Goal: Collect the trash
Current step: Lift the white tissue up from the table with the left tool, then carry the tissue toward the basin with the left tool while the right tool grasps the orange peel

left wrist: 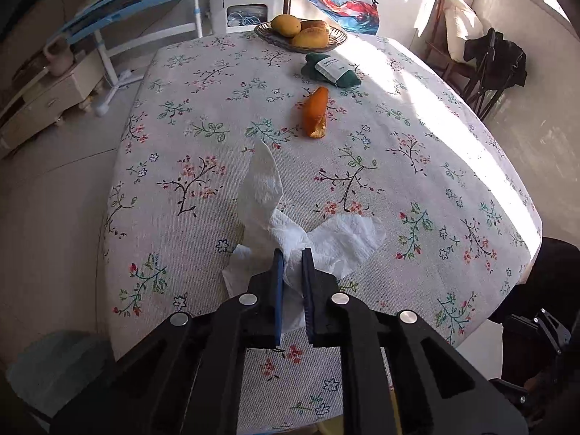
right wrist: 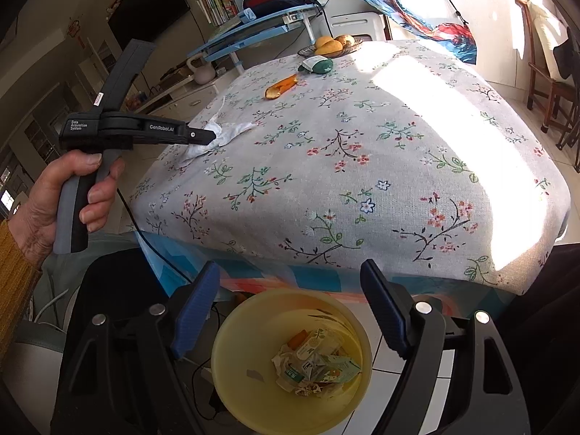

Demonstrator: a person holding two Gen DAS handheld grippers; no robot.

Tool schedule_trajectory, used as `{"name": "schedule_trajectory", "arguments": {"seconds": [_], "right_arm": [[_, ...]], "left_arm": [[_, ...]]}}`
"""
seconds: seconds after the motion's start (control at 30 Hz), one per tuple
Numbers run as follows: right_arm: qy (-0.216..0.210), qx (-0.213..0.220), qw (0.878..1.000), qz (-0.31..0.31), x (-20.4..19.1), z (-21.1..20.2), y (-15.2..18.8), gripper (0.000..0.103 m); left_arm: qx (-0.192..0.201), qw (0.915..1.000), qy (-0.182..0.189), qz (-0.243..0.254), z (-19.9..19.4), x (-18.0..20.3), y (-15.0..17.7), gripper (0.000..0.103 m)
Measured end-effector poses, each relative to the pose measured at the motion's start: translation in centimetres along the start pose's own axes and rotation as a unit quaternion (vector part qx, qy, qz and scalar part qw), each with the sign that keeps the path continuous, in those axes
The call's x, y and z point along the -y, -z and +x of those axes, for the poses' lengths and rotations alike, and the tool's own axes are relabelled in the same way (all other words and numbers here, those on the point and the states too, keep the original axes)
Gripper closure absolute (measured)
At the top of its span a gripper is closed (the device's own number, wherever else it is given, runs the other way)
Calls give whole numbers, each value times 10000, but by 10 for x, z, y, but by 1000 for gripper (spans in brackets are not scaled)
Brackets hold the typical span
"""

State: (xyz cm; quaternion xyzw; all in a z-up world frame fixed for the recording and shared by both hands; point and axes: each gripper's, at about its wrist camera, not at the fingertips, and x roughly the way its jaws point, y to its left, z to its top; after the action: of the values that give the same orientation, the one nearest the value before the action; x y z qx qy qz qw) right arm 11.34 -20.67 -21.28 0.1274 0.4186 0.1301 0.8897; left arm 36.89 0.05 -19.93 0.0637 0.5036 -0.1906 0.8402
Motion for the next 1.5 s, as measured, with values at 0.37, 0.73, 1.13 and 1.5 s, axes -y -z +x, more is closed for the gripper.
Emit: {"name": "schedule_trajectory", "arguments": {"seconds": [0.37, 0.73, 1.13, 1.5], "right_arm": [[-60, 21, 10000, -11, 0, 0, -1, 26], [-46, 486, 9987, -147, -7, -19, -27, 26], [-96, 644, 9978, -144, -15, 79, -169, 26], [225, 124, 9997, -4, -18, 171, -214, 32]], "left_arm": [[645, 9843, 1180, -1148, -67, -55, -26, 95], [529, 9615, 1811, -1996, -24, -78, 11, 94], [661, 9470, 1824, -2562, 10, -89, 39, 94], [790, 9633, 1349, -2183, 5, -71, 43, 93]]}}
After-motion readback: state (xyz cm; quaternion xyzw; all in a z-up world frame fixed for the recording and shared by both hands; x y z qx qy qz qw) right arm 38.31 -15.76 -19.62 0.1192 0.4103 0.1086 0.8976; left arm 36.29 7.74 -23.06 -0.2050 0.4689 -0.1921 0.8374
